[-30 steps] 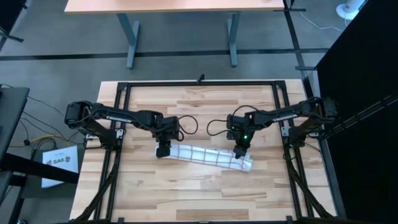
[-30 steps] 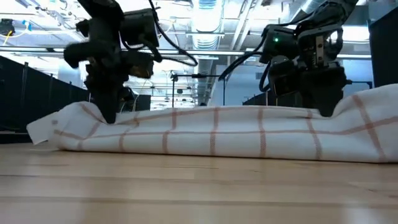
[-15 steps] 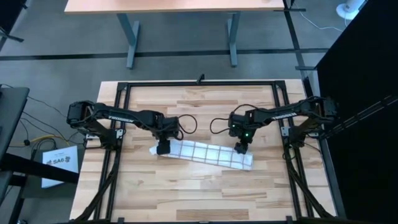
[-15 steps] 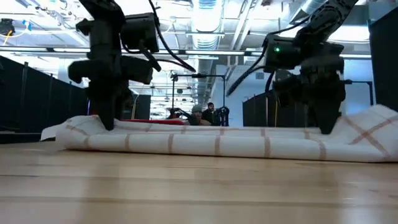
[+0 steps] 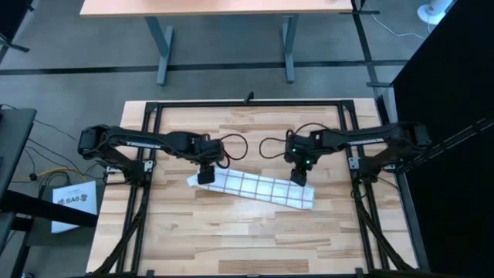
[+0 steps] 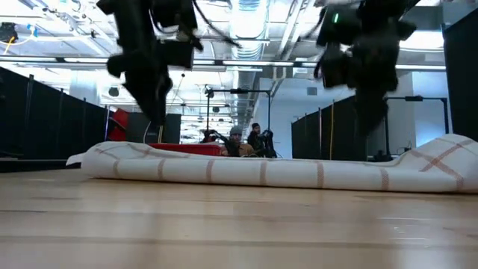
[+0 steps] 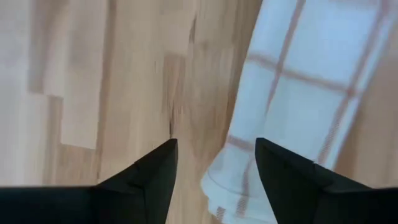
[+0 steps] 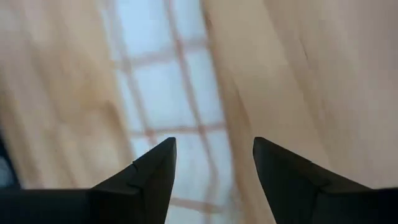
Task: Roll towel
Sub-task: Fold the white patterned towel
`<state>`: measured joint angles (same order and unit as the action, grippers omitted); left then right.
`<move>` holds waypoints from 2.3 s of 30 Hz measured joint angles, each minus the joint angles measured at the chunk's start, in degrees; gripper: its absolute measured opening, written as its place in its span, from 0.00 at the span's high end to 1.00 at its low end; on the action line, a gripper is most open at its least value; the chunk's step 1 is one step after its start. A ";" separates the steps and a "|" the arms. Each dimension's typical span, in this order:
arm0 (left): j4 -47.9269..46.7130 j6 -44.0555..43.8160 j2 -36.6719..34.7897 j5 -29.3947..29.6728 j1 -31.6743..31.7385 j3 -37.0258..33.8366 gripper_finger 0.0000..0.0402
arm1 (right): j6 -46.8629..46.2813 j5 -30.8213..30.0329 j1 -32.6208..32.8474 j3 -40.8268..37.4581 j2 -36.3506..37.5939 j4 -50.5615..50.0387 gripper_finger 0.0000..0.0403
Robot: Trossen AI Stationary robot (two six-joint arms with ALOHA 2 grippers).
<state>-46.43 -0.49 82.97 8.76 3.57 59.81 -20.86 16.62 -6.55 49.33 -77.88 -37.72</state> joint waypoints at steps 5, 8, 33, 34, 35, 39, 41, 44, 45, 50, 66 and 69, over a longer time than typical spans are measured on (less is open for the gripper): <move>3.27 1.41 0.16 -6.46 -3.49 -0.09 0.50 | -1.78 -1.61 7.50 0.25 2.01 9.21 0.50; 2.06 2.65 4.49 -6.96 -5.33 -1.16 0.51 | -3.09 -5.27 10.62 0.20 -2.13 7.30 0.50; 10.40 -0.89 6.97 -6.68 -1.73 -14.91 0.51 | -7.11 -11.21 16.99 -6.54 -9.30 -1.79 0.50; 10.41 -1.10 6.92 -6.91 -1.47 -14.92 0.51 | -7.26 -11.36 17.33 -6.55 -9.09 -2.98 0.50; 10.31 -1.27 6.92 -7.07 -1.15 -15.01 0.51 | -7.41 -11.65 17.88 -6.55 -9.02 -3.99 0.50; 11.67 -2.41 6.77 -7.70 -0.25 -16.62 0.51 | -8.86 -12.51 20.94 -6.52 -8.97 -5.90 0.50; 12.39 -2.98 6.68 -7.92 -0.17 -17.30 0.51 | -10.38 -13.09 22.74 -6.47 -8.95 -6.27 0.50; 12.43 -3.07 6.68 -8.09 -0.17 -17.32 0.51 | -12.83 -14.26 24.89 -6.41 -8.77 -7.43 0.50; 12.35 -3.13 6.70 -8.12 -0.17 -17.19 0.51 | -13.76 -14.43 25.47 -6.42 -8.36 -7.97 0.50; 11.17 -3.27 4.05 -8.08 -0.13 -17.36 0.51 | -20.19 -15.63 26.92 -6.33 -1.43 -11.40 0.50; 7.75 -5.38 -2.23 -11.64 -0.60 -13.02 0.51 | -16.98 -18.32 22.65 -4.71 -1.82 1.55 0.50; 7.56 -6.52 -1.94 -12.72 -1.70 -13.03 0.51 | -15.91 -18.07 22.65 -4.71 -5.38 1.66 0.50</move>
<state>-38.87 -7.01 81.03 -3.96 1.87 46.78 -36.77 -1.45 16.10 44.62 -83.26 -36.06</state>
